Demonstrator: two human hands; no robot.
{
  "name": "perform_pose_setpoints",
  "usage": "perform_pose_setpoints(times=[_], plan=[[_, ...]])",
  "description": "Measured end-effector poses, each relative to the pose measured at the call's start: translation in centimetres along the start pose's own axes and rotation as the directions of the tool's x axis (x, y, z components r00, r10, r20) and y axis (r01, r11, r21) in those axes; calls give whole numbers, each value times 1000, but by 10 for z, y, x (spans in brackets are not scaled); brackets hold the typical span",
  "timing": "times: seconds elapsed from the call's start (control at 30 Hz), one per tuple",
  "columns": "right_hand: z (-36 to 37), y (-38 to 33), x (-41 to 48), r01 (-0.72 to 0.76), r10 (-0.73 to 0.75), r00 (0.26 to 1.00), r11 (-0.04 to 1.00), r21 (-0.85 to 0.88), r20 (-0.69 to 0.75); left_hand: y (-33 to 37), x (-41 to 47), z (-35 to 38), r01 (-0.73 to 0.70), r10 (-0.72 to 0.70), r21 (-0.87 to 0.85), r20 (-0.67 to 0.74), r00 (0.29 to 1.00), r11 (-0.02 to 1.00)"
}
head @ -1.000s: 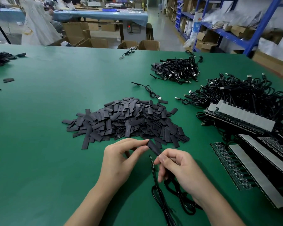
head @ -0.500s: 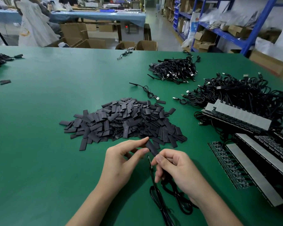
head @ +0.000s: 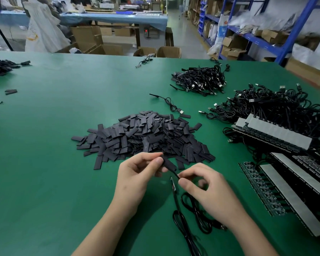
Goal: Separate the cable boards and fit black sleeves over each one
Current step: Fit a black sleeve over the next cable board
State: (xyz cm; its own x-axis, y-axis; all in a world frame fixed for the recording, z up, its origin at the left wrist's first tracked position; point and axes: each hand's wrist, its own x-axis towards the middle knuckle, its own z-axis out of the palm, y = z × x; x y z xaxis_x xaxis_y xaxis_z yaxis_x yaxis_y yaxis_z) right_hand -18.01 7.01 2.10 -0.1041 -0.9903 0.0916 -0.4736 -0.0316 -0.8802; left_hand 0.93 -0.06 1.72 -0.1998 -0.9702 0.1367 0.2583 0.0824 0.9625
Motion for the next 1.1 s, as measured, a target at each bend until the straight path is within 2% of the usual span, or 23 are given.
perform_pose_setpoints(times=[0.17,0.4,0.53,0.6,0.67,0.7,0.77,0.8,0.87,0.93,1.1], plan=[[-14,7,-1,22,-19,1000,992,-126,24,1,7,-9,35,-54,-158,-117,992,987],[-6,11,-2,37,-9,994,963,-266,107,0,7,-12,39,-74,-252,-130,989,967],[-7,14,0,0,8,999,982,-191,42,3,7,-13,93,-127,-289,-101,987,953],[-6,16,2,-39,34,998,994,-105,-49,3,8,-14,131,-148,-193,-79,986,973],[-6,16,3,-64,56,987,997,-47,-151,2,8,-15,101,-97,77,-51,994,992],[-6,16,4,-73,66,979,997,-31,-193,-1,7,-16,35,-31,263,-20,999,964],[-6,14,4,-66,60,967,998,-17,-247,-6,5,-16,-158,90,600,142,986,784],[-6,12,5,-58,51,962,998,-20,-267,-8,4,-15,-250,100,695,250,963,674],[-7,6,10,-48,34,953,998,-40,-300,-11,2,-15,-393,65,757,424,903,522],[-9,-2,23,-48,24,943,997,-66,-333,-13,2,-15,-472,43,753,511,858,459],[-18,-23,97,-44,-63,935,956,-290,-349,-12,4,-14,-456,37,740,506,862,494]])
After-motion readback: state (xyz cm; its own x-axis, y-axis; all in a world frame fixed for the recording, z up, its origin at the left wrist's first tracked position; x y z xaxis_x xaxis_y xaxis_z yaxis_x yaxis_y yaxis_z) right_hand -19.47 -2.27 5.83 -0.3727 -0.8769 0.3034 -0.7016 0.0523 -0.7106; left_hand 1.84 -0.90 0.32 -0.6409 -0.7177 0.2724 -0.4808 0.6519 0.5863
